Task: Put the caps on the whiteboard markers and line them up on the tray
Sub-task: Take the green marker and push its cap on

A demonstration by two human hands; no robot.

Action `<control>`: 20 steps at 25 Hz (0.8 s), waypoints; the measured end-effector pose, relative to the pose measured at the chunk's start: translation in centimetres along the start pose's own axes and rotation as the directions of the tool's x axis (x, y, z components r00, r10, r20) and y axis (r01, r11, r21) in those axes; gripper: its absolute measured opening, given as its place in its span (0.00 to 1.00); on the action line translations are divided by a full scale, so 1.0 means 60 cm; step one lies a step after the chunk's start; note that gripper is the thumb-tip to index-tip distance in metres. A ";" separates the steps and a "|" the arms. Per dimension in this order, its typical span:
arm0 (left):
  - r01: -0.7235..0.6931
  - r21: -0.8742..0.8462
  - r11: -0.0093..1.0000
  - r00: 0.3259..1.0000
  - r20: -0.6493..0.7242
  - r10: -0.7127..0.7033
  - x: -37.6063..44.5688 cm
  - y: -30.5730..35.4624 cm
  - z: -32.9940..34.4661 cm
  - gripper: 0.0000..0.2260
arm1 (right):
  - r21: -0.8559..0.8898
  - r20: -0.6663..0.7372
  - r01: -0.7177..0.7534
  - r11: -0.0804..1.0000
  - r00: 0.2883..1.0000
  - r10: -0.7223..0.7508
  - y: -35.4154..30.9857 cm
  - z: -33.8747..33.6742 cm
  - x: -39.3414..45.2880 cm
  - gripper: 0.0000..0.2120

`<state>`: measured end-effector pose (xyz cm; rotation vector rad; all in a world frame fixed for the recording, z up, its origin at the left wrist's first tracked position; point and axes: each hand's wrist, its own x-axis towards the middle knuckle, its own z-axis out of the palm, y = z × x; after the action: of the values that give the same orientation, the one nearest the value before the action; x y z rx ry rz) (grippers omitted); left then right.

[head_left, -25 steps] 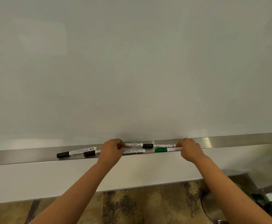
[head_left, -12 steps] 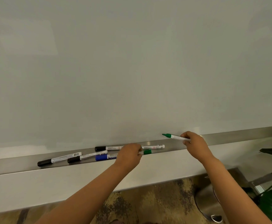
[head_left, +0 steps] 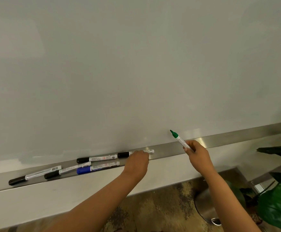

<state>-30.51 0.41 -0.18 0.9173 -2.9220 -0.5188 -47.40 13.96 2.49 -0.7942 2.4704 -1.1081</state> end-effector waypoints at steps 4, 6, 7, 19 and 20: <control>-0.004 -0.080 0.997 1.000 0.024 0.006 0.024 0.026 0.006 0.10 | 0.010 0.030 0.025 1.000 0.999 -0.025 0.011 -0.009 0.004 0.05; -0.004 -0.111 0.994 1.000 0.028 0.007 0.031 0.034 0.006 0.10 | 0.016 0.038 0.032 0.999 0.999 -0.033 0.015 -0.012 0.004 0.04; -0.011 -0.135 0.991 1.000 0.020 0.014 0.033 0.037 0.006 0.11 | 0.021 0.042 0.034 0.999 0.999 -0.035 0.016 -0.012 0.003 0.04; 0.223 -0.973 0.064 0.897 0.180 -0.403 -0.038 -0.043 -0.085 0.06 | 0.091 0.191 0.149 0.985 0.968 -0.164 -0.044 0.020 -0.026 0.05; 0.227 -0.974 -0.002 0.887 0.208 -0.413 -0.047 -0.059 -0.095 0.07 | 0.076 0.212 0.181 0.981 0.958 -0.193 -0.056 0.030 -0.030 0.04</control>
<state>-25.47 -2.47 4.22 1.1551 -1.3178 -2.0038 -43.88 12.21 3.99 -1.0893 2.2091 -1.0822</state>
